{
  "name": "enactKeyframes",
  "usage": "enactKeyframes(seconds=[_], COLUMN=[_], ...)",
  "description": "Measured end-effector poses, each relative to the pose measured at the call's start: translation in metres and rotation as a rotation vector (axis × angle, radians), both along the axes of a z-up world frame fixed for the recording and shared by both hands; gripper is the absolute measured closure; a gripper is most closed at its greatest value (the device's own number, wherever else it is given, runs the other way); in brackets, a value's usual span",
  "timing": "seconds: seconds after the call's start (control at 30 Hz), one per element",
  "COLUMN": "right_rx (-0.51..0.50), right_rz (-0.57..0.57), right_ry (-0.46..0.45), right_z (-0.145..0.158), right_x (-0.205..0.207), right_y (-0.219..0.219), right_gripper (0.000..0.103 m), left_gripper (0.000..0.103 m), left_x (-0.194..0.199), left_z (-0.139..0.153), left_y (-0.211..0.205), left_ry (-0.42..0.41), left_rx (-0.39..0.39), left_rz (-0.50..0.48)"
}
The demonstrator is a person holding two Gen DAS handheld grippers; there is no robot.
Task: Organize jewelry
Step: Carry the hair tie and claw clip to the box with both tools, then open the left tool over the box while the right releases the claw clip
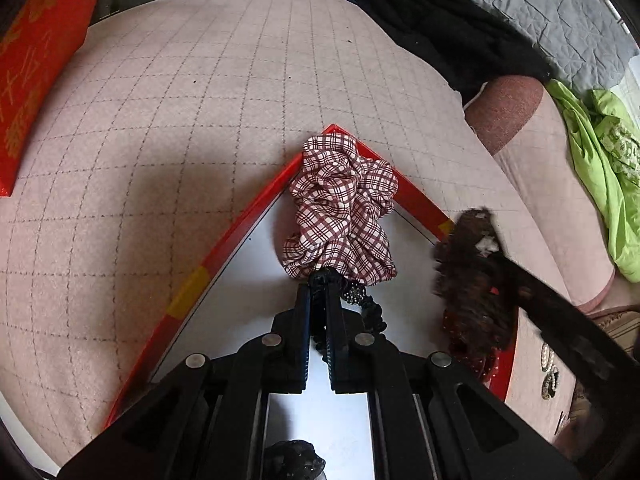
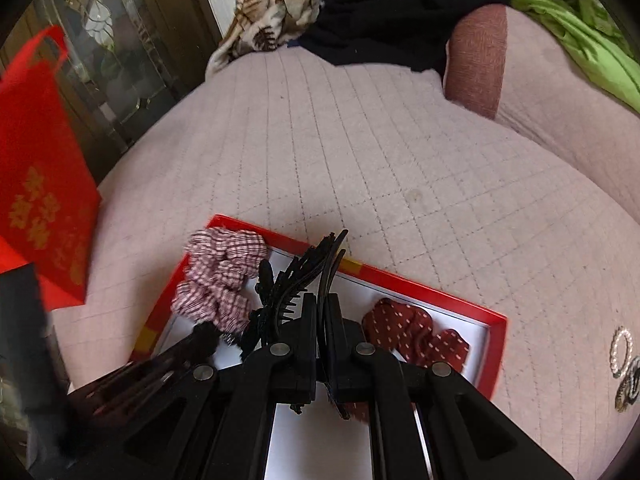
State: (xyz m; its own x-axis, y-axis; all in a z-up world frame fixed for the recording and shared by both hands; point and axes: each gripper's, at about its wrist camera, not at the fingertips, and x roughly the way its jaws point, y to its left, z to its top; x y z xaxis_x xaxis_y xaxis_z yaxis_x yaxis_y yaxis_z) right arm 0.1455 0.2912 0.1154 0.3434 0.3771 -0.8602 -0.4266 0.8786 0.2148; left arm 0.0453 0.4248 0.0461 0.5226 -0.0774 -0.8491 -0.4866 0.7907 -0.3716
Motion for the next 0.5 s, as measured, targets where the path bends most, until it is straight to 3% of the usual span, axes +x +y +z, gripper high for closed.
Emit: enactKeyframes(seconds=[0.23,0.3,0.4,0.43,0.5], right_rx=[0.005,-0.007,-0.010,-0.010,-0.009], right_rz=[0.024,0.035,0.048,0.048,0.044], right_ry=[0.011,-0.004,-0.023,-0.031,-0.044], right_z=[-0.014,-0.012,-0.007,-0.003,0.002], right_x=[0.003,0.001,-0.003,-0.005,-0.008], right_y=[0.014,0.016,0.014,0.013,0.007], right_gripper=[0.094,0.094,0.081,0.074,0.071], left_gripper=[0.096,0.089,0.072,0.069,0.066], left_x=[-0.013,-0.017,-0.023,-0.024,-0.026], left_z=[0.004,0.007,0.012,0.014,0.019], left_y=[0.011,0.013,0.014,0.013,0.011], left_ry=[-0.038,-0.056,-0.091,-0.102,-0.127], left_rx=[-0.042,-0.055,-0.075,-0.078,-0.081], left_rz=[0.027,0.032,0.040,0.042,0.045])
